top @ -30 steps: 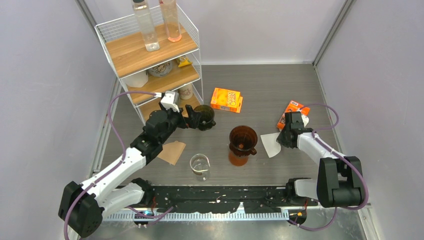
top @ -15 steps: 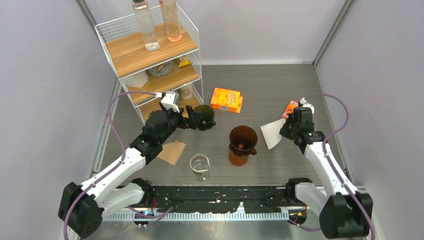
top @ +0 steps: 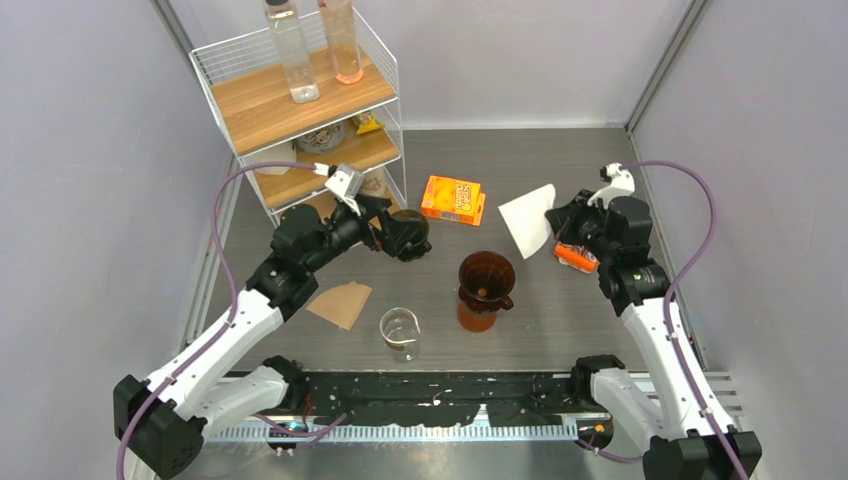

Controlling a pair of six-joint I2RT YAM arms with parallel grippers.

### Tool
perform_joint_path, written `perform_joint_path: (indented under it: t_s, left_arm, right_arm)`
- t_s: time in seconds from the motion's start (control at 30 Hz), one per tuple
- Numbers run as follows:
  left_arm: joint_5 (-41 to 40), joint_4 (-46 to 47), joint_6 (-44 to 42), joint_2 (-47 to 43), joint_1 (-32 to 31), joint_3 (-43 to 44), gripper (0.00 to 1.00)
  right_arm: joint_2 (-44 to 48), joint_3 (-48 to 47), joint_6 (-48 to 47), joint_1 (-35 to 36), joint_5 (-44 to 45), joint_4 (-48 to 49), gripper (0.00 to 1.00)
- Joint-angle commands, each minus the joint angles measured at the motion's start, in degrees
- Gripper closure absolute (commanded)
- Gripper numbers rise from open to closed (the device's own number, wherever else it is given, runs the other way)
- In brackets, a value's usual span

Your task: Place the coffee filter in the dripper

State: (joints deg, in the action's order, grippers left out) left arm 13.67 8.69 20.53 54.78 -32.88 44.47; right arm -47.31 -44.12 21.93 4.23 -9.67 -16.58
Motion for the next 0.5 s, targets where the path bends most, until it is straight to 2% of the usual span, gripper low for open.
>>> perform_joint_path:
  t_s: [0.0,0.17,0.47]
  left_arm:
    - [13.53,0.29,-0.51,2.05,-0.16,5.66,0.01]
    - [17.5,0.22,1.61,5.31,-0.19,10.32,0.01]
    - [17.39,-1.86,1.22,6.28,-0.19,12.08,0.01]
  right_arm:
    - [-2.56,-6.62,-3.1,5.02,-8.71,11.46,0.95]
    - [-7.74,-14.47,-11.39,15.54,-5.93,13.56,0.95]
    - [-12.4,-19.36,-14.68,22.39,-15.12,14.97,0.95]
